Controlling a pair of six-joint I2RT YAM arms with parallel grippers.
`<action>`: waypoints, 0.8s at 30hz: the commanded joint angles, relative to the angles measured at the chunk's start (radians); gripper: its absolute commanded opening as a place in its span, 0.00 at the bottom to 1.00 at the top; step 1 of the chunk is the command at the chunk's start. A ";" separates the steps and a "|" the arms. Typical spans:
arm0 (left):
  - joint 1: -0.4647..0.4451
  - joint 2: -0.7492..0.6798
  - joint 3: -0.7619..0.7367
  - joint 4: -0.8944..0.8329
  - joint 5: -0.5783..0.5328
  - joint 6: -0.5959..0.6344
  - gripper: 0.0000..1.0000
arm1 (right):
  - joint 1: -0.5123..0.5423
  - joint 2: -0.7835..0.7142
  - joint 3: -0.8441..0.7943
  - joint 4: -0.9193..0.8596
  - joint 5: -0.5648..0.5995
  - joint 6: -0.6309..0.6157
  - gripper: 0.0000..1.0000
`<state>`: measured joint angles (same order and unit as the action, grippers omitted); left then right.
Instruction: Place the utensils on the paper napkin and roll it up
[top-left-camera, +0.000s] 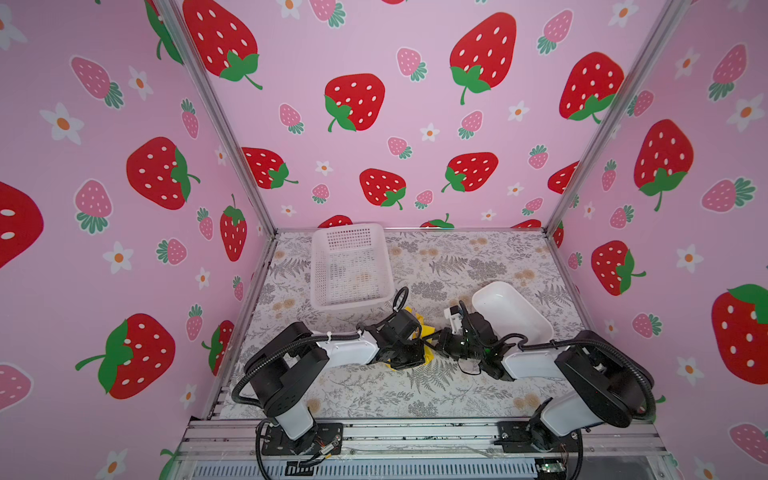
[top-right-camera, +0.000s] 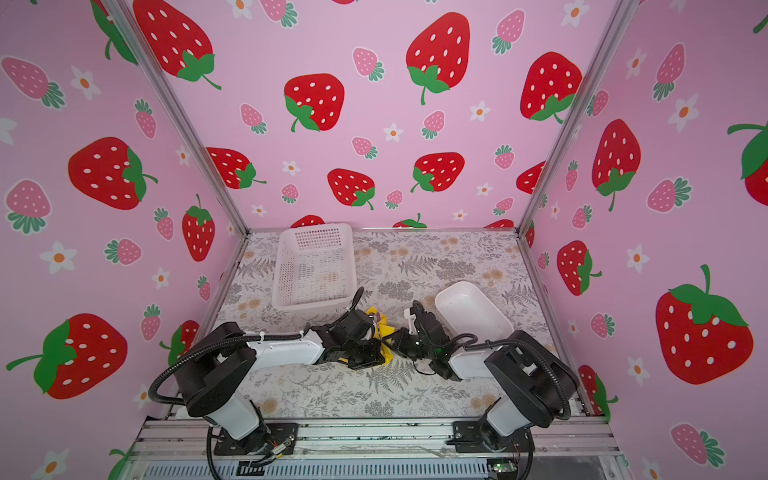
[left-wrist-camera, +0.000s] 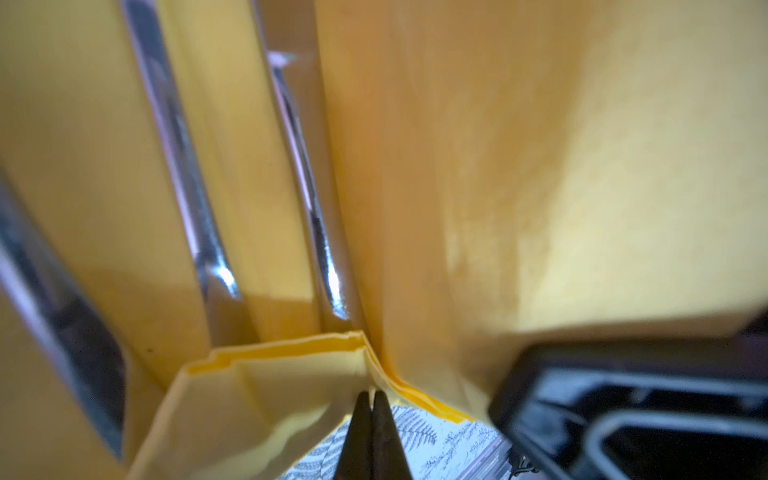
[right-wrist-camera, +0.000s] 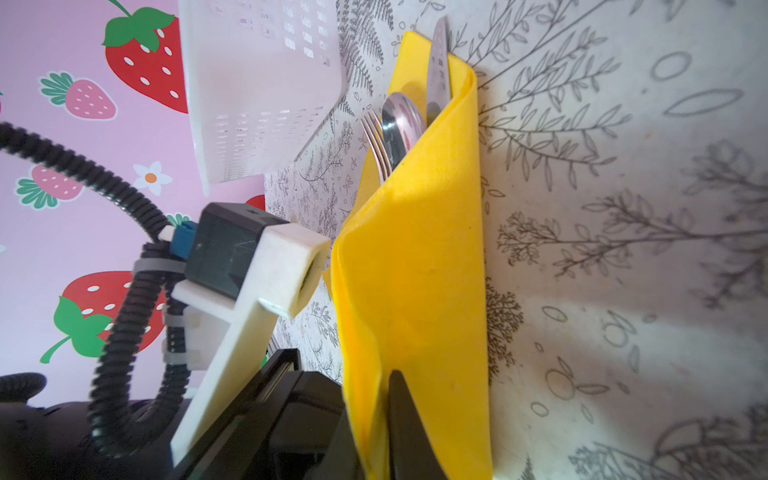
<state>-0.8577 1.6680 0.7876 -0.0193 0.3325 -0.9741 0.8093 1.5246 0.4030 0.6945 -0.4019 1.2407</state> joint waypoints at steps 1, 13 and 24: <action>-0.004 0.002 0.009 -0.001 -0.019 -0.007 0.03 | 0.003 -0.023 -0.003 0.012 0.008 0.023 0.13; -0.003 0.062 -0.024 0.123 -0.022 -0.084 0.03 | 0.003 -0.046 -0.030 -0.005 0.022 0.023 0.13; -0.003 -0.122 -0.095 0.084 -0.119 -0.075 0.04 | 0.004 -0.051 -0.018 -0.004 -0.005 0.001 0.15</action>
<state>-0.8581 1.6161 0.7059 0.0944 0.2733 -1.0481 0.8093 1.4899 0.3729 0.6857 -0.3950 1.2518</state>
